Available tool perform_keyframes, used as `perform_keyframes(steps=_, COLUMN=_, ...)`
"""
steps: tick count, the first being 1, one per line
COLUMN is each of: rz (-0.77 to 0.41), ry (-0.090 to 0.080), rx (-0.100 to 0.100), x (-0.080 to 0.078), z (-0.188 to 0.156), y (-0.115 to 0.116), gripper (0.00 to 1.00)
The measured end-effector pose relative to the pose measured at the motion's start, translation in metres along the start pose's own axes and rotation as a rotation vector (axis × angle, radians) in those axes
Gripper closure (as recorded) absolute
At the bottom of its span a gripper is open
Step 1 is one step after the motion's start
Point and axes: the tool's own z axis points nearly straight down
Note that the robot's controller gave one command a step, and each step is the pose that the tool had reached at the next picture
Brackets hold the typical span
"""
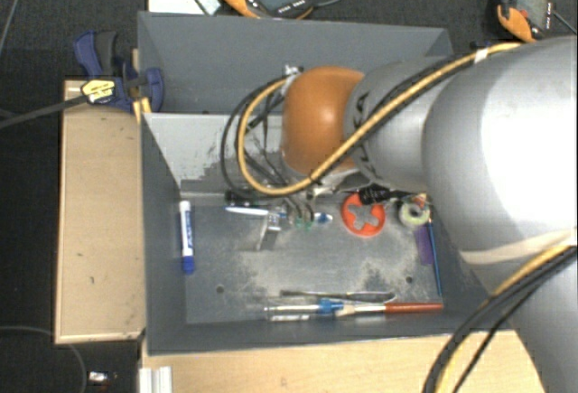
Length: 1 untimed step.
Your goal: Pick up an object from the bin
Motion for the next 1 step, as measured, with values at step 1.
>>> perform_keyframes(steps=1, rz=0.017, ry=-0.001, rx=-0.001, x=-0.0006, z=-0.0007, y=-0.0072, gripper=1.00)
